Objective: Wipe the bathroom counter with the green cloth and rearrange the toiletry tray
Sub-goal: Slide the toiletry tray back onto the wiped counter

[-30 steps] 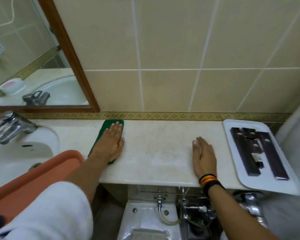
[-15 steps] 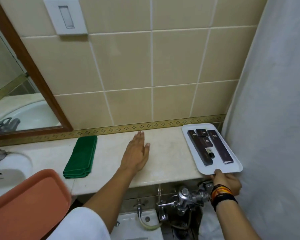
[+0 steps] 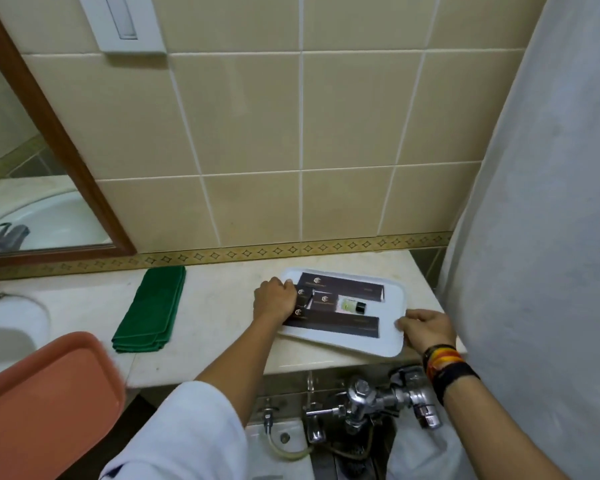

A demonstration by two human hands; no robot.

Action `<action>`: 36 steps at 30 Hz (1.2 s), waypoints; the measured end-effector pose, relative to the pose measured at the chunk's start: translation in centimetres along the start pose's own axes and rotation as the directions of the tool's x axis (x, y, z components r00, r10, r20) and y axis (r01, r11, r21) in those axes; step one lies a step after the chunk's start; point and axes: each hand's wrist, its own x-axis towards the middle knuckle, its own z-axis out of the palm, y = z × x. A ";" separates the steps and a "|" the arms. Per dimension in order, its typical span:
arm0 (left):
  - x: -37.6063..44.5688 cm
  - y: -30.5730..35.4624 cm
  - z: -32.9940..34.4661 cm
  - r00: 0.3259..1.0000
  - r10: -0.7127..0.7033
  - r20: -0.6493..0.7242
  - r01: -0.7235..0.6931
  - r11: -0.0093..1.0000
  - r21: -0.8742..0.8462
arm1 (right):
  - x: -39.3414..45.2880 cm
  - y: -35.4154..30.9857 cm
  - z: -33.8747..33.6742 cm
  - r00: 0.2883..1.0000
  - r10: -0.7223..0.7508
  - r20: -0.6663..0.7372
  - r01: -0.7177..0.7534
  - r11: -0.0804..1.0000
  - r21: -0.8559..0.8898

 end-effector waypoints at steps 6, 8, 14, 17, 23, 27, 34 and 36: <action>1.0 -5.6 -7.6 0.964 -0.253 -0.081 0.226 0.940 -0.256 | -0.1 -3.4 9.2 0.986 -0.151 0.069 0.162 0.961 -0.222; 1.0 -7.1 -9.3 0.960 -0.271 -0.074 0.236 0.921 -0.310 | -0.6 -3.9 11.6 0.983 -0.170 0.067 0.182 0.945 -0.272; 1.7 -10.9 -14.1 0.960 -0.196 -0.200 0.117 0.929 -0.350 | -5.5 -3.5 14.0 0.935 -0.354 0.035 0.334 0.838 -0.432; 3.6 -14.0 -17.6 0.933 -0.202 -0.299 0.114 0.951 -0.288 | -12.2 -3.6 18.4 0.813 -0.557 0.168 0.580 0.755 -0.306; 8.7 -18.9 -20.9 0.923 -0.258 -0.284 0.193 0.952 -0.237 | -23.7 -3.6 33.0 0.727 -0.341 0.596 0.588 0.757 -0.284; 11.4 -20.1 -20.6 0.946 -0.200 -0.255 0.162 0.973 -0.165 | -24.9 -3.5 38.1 0.845 -0.306 0.438 0.486 0.782 -0.390; 9.7 -19.1 -22.1 0.951 -0.187 -0.244 0.105 0.943 -0.315 | -24.5 -4.5 37.4 0.861 -0.281 0.424 0.370 0.918 -0.142; 7.0 -19.5 -24.5 0.930 -0.209 -0.301 0.067 0.904 -0.422 | -25.3 -5.1 35.4 0.831 -0.293 0.473 0.351 0.936 -0.036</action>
